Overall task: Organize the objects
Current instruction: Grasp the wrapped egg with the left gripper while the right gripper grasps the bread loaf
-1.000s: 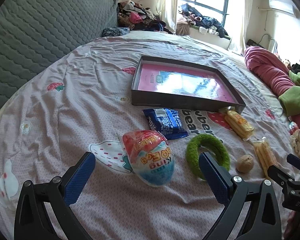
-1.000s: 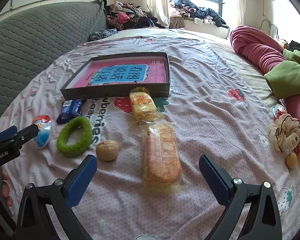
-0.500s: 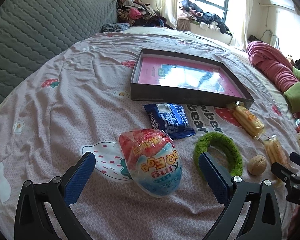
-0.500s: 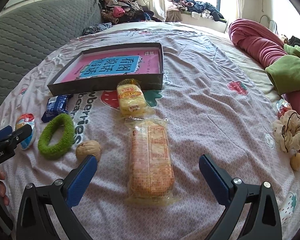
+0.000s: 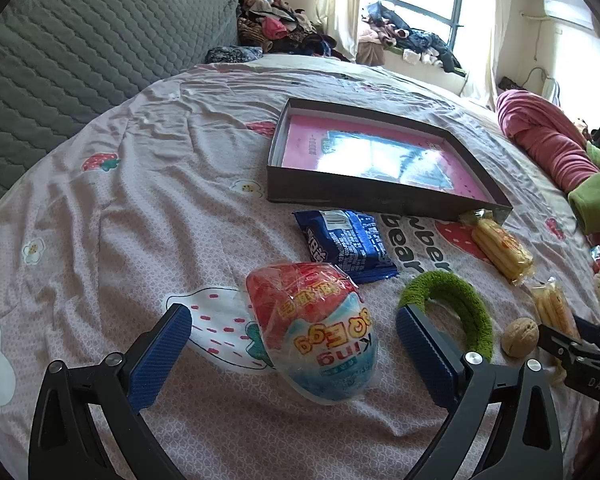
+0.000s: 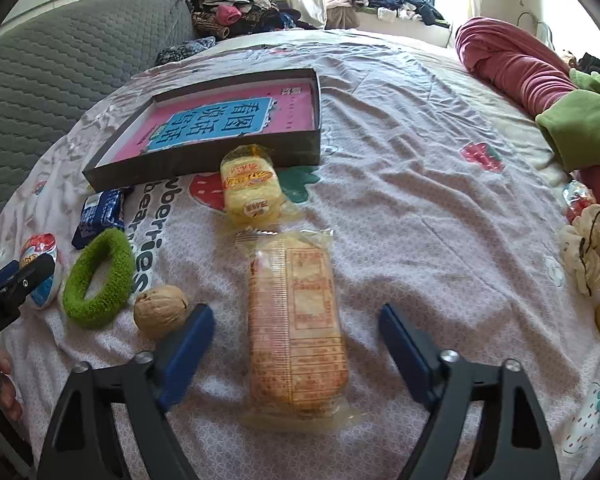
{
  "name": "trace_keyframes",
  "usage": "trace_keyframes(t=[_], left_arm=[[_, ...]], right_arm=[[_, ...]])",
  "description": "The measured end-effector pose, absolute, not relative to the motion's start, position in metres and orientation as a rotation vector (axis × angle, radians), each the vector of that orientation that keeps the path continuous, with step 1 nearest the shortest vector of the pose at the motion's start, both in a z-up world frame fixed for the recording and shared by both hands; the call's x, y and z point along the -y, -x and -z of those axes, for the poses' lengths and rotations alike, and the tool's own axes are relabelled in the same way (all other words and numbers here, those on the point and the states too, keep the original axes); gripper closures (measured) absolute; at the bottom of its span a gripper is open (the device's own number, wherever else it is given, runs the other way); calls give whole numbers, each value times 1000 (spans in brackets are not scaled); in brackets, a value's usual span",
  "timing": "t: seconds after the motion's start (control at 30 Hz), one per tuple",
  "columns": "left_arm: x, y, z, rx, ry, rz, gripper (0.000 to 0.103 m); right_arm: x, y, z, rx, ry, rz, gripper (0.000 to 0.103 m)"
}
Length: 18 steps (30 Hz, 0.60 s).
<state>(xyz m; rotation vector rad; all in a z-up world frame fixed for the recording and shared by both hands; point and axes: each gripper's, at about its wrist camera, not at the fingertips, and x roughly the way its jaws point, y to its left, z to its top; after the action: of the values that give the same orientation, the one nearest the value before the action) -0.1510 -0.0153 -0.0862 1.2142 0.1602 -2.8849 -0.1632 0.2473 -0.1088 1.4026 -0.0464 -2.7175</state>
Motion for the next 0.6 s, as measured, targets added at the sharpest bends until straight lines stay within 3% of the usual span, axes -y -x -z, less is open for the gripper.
trace_keyframes(t=[0.17, 0.23, 0.27, 0.3, 0.6], left_arm=[[18, 152, 87, -166, -1227, 2878, 8], [19, 152, 88, -171, -1234, 2883, 24], [18, 154, 89, -169, -1254, 2885, 42], [17, 155, 90, -167, -1274, 2880, 46], [12, 154, 94, -143, -1320, 2889, 50]], right_arm=[[-243, 163, 109, 40, -1406, 2700, 36], [-242, 163, 109, 30, -1409, 2695, 41], [-241, 163, 109, 30, -1408, 2693, 43], [-241, 163, 108, 30, -1405, 2691, 46], [-241, 161, 105, 41, -1397, 2685, 61]])
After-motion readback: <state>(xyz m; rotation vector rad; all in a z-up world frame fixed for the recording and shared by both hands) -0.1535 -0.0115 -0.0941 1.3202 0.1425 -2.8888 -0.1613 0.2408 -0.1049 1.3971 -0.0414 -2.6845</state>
